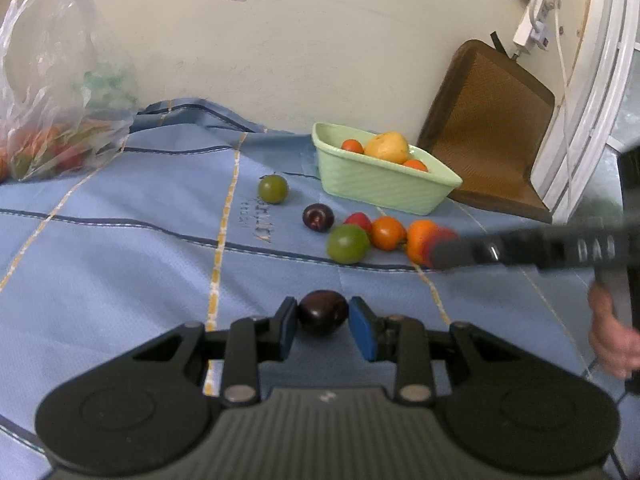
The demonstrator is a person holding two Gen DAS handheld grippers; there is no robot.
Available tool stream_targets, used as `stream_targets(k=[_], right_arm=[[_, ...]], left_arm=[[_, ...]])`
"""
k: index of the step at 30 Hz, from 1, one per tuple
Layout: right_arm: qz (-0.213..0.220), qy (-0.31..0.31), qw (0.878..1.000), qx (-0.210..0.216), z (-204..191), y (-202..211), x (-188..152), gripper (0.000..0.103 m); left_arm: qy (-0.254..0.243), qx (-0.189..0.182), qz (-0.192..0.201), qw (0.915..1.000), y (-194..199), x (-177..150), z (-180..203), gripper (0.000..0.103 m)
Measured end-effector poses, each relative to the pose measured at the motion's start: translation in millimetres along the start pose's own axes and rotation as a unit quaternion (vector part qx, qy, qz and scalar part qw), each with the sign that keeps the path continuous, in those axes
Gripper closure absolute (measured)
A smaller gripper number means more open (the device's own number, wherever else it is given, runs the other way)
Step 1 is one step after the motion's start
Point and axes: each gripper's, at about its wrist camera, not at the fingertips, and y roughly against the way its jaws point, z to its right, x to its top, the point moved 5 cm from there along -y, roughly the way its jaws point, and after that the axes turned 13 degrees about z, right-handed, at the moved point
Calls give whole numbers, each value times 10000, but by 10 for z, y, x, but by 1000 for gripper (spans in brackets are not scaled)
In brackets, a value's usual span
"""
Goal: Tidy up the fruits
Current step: 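Carry the plum and red tomato into the green basket and open both tools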
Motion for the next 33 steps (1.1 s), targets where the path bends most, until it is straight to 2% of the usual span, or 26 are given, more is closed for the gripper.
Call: stream_targets(k=[5,9,14,19,24,27,33], right_arm=[[35,-125,9995,-289,130,190,-235,70],[214,-206,9993,-228,163,190,-168,70],[390,-632,9971,145,255,227,-42,70],[708,-428,9966,-24,328,260,73,70],[1119,-123,9929,-379,499,188,312,70],[1333,132,9885,-705,664,102,429,70],[1454,371,9821,-1134,922,-200,573,70]], left_arm=[[37,-57,35,10000,0,-3,86,74],[314,-226,49,9992,29,35,87,74],[761,-503,64,9958,16,174,72,74],[645,-531,117,9964,-119,391,159,74],[614,-630,196,9959,-444,735,274,74],[626,-618,102,9961,-753,913,327,74],[594,-417,7,9974,-1391,1179,346,74]])
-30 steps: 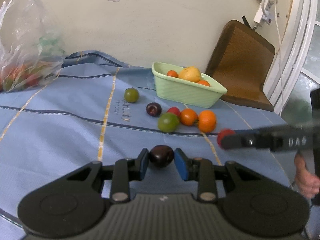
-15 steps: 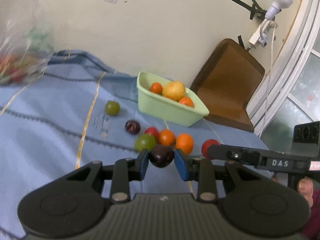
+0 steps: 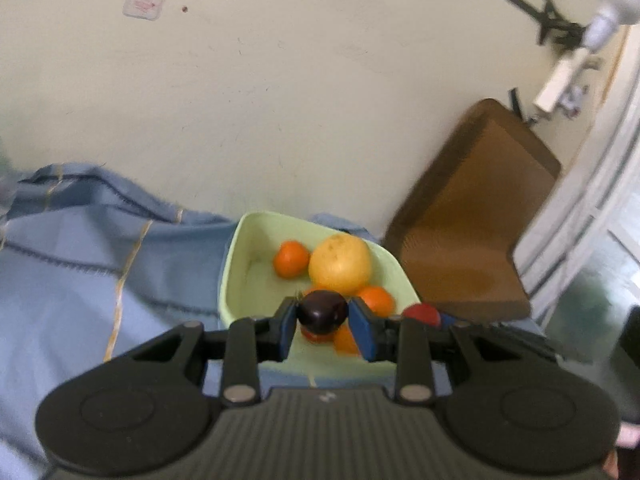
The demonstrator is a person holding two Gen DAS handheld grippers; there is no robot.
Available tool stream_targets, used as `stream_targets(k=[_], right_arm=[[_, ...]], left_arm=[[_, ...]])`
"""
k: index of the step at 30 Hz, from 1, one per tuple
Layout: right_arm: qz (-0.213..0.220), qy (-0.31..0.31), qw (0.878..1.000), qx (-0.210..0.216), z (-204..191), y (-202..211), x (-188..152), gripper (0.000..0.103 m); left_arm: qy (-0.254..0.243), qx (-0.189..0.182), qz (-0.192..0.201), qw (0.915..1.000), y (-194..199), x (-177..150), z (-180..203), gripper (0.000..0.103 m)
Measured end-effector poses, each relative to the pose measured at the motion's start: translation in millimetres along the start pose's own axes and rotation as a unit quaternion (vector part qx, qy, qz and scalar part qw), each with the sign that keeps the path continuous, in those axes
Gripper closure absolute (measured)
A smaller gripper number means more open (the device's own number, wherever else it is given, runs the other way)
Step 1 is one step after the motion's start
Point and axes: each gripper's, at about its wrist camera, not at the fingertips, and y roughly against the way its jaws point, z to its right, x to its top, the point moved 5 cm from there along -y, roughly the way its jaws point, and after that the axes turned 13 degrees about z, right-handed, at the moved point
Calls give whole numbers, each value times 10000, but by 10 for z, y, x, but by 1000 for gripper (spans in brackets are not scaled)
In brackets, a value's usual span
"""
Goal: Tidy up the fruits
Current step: 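Carry the plum and red tomato into the green basket and open both tools, then grasp a green tomato with the left tool while the right tool grasps a mandarin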
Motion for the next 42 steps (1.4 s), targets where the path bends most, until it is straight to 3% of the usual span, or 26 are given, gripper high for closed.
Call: stream_targets(k=[2,3,4,5,7,12,16,20,23,26,29,31,34,36,42], right_arm=[[-2,66,10000,-45,54,-103,-32,69],[27,17,10000,-31,86,-147,-52,69],[58,-53,10000,-39,116,-171,-73,63],[100,-144,9998,-62,153,-188,-93,57],[146,-237,9996,-94,202,-187,-112,57],[463,-436,9979,-95,280,-10,-20,57],[516,-489,9975,36,187,46,18,58],[335,-494,9974,411,-1,167,19,58],[106,-357,9968,709,-162,310,-73,58],[-314,-147,9953,906,-299,425,-245,58],[-659,274,9935,889,-430,459,-410,57],[-862,371,9911,944,-480,416,-476,57],[-1077,422,9888,943,-525,315,-534,57],[-1173,374,9873,1002,-530,246,-557,56],[-1251,361,9877,870,-520,190,-568,64]], left_arm=[[-56,102,-47,9999,-152,16,-9,70],[-98,112,-85,9999,-209,10,-11,62],[-148,134,-119,9997,-256,1,-5,59],[-212,187,-144,9995,-292,-18,0,57],[-281,189,-148,9993,-292,-23,3,57],[-53,209,268,9994,44,133,-188,57],[135,541,537,9970,470,187,-507,57],[28,1019,252,9945,662,9,-773,57],[203,1013,58,9946,633,-118,-880,56],[386,967,-22,9946,505,-172,-888,47],[220,1022,-96,9945,325,-207,-829,42],[1,1159,-211,9930,193,-260,-819,43],[-242,1302,-268,9908,160,-359,-778,56],[-417,1284,-271,9905,165,-389,-741,76],[-352,1237,-111,9916,298,-318,-683,76]])
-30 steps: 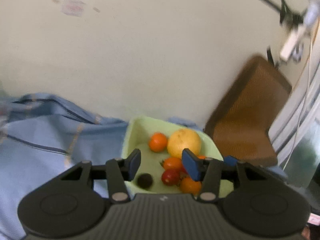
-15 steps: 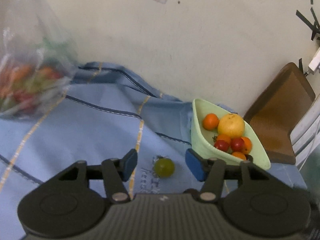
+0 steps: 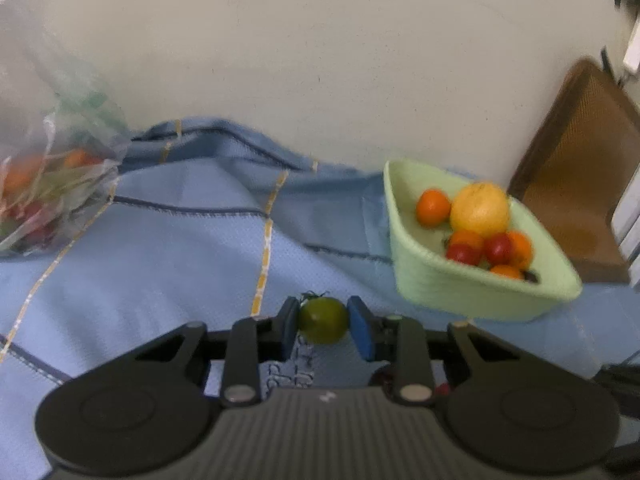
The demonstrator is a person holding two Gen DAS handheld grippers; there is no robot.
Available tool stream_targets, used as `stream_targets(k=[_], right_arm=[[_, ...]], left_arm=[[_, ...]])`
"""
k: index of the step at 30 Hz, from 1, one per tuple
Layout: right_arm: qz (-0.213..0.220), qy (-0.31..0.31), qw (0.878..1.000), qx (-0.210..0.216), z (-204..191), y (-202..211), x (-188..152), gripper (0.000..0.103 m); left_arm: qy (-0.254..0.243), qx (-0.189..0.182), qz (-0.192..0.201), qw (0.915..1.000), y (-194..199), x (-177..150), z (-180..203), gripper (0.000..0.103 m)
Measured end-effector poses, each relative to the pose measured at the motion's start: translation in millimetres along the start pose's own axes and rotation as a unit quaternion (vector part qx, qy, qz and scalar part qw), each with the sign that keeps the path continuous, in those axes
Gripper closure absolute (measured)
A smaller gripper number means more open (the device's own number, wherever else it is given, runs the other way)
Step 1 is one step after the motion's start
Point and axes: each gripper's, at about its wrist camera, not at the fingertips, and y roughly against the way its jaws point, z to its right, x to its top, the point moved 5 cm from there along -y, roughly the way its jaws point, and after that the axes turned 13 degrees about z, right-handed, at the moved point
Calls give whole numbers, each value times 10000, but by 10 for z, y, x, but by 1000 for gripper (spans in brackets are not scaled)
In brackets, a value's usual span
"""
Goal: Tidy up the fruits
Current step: 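Grasp a green tomato with the left tool while the right tool grasps a mandarin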
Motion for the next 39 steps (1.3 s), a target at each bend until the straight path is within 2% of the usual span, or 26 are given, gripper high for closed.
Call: stream_targets(k=[2,5,11,14,17,21,26,32,39], right_arm=[[73,78,9999,-91,-11,83,-9,64],[149,8,9999,26,-63,271,-43,64],[207,92,9997,-37,-214,505,-183,64],[182,245,9995,-87,-307,554,-246,64],[137,424,9989,-125,-384,602,-307,64],[181,667,9974,-215,-461,647,-375,63],[175,821,9961,-262,-510,644,-459,62],[182,733,9967,-299,-509,631,-459,62],[191,665,9971,-331,-521,638,-471,61]], left_arm=[[155,-157,206,9995,178,83,12,76],[198,-481,431,9977,492,115,106,76],[-200,-1199,365,9919,1002,-277,538,76],[-434,-1393,230,9890,1119,-540,718,76],[-673,-1405,136,9877,1168,-731,830,75],[-563,-1380,45,9888,1169,-839,851,75],[-607,-1131,-28,9917,1107,-981,768,73],[-830,-1046,139,9909,1165,-1021,826,72],[-635,-1117,130,9916,1162,-1005,787,72]])
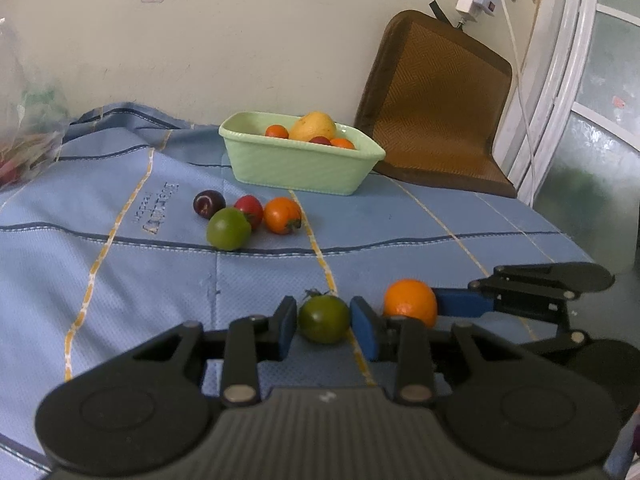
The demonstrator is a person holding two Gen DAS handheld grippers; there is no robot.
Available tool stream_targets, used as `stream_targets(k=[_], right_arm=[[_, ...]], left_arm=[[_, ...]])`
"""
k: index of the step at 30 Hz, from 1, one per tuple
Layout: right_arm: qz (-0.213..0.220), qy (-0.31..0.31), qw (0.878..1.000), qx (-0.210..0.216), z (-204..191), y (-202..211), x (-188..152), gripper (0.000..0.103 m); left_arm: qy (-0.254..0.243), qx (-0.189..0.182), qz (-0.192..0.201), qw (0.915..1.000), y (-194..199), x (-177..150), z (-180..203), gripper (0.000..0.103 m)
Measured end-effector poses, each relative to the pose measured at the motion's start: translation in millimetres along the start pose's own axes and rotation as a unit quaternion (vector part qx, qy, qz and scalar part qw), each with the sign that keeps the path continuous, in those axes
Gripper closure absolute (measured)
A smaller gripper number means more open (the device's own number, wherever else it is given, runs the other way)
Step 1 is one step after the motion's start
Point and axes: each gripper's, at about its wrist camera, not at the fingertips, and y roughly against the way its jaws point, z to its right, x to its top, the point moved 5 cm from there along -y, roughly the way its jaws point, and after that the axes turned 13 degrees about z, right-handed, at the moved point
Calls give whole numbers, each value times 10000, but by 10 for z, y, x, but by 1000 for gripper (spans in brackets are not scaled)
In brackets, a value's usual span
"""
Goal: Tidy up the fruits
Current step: 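Grasp a green tomato with the left tool while the right tool grasps a mandarin, then carry both fruits over the basket and open the right tool to drop the mandarin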
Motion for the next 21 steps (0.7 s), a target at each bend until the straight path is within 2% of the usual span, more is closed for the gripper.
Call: stream_targets(k=[9,13,18,21], right_arm=[[63,-221,9997,-3,44,2,17,64],[274,-526,9982,12,155,25,97,64],[724,-703,9946,-236,467,-50,417,64],[1023,-785,9906,-453,708,-182,640,64]], left_arm=[[108,-40,-5,9999,-6,19,-31,74],[523,-333,-49,9981,-55,127,-98,74],[692,-518,371,9956,-185,695,-184,74],[757,-693,529,9933,-415,1057,-227,74]])
